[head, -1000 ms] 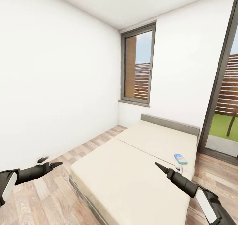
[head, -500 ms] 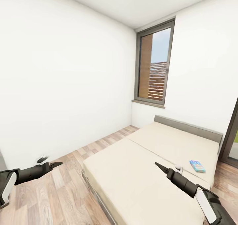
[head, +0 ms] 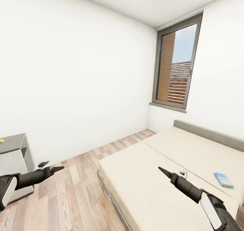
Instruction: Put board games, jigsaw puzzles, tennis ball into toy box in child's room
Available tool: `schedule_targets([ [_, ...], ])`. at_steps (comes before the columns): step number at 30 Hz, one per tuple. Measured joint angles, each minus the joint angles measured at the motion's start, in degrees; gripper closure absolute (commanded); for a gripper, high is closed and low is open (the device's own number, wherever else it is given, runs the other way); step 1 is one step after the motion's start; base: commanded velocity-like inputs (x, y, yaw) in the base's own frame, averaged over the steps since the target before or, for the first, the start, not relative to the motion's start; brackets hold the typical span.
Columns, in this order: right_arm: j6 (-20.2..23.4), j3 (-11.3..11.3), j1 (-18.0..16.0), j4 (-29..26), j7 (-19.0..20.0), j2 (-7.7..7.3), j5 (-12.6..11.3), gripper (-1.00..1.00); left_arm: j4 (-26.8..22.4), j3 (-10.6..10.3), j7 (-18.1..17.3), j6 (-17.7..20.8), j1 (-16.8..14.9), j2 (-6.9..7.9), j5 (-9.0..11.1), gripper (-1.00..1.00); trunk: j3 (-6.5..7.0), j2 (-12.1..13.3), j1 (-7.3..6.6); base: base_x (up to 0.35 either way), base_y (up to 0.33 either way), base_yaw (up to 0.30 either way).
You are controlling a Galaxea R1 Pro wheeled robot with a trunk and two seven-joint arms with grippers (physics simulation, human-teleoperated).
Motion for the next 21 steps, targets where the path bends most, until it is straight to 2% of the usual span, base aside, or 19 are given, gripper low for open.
schedule_targets([
  [21,0.00,0.15,0.00,0.00,-0.03,0.01,0.01,-1.00,0.01,-0.01,0.00,-0.01,0.00,-0.08,0.00,-1.00,-0.47,0.01,0.00,-0.053,-0.065,0.292],
])
